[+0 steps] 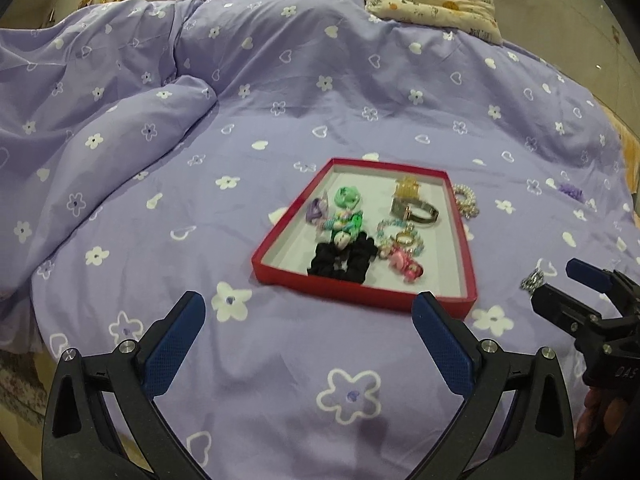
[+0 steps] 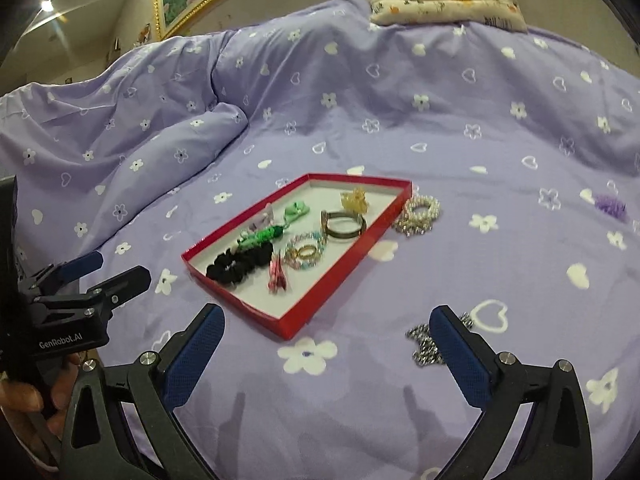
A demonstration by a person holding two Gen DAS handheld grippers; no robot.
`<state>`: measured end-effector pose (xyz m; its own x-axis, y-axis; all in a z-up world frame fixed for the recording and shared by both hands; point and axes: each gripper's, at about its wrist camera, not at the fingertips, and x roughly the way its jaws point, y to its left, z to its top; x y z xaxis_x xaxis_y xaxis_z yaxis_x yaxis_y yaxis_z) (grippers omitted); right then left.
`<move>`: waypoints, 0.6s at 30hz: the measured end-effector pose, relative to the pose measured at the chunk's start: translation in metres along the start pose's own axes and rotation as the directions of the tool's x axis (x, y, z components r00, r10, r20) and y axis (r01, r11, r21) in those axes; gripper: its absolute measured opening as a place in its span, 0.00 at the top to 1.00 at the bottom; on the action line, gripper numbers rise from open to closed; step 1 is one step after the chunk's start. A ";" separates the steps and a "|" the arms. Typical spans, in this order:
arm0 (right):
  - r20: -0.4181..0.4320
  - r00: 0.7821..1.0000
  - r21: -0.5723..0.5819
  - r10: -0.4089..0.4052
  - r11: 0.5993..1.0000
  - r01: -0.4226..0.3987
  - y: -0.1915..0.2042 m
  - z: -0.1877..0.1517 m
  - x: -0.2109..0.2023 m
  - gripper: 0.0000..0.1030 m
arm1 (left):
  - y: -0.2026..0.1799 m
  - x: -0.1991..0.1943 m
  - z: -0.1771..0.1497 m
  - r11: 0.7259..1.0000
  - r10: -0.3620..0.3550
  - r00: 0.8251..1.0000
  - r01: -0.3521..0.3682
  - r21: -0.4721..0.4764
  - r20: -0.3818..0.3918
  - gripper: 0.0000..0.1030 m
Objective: Organize jewelry
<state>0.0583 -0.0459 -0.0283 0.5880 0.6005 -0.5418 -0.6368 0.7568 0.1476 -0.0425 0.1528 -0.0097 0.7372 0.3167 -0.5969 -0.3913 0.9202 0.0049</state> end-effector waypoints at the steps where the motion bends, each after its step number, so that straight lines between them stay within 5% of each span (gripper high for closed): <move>1: -0.002 1.000 0.000 0.002 1.000 -0.002 0.001 -0.001 0.001 0.00 | 0.000 0.001 -0.002 1.000 0.000 1.000 0.000 0.001 -0.006 0.00; 18: -0.023 1.000 0.032 0.018 0.999 -0.018 0.003 -0.016 0.012 0.00 | -0.008 0.004 -0.011 0.998 0.043 0.999 -0.043 0.038 -0.003 0.00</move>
<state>0.0555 -0.0407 -0.0477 0.5647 0.6082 -0.5578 -0.6309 0.7539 0.1834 -0.0425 0.1444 -0.0214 0.7178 0.3555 -0.5986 -0.4018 0.9137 0.0608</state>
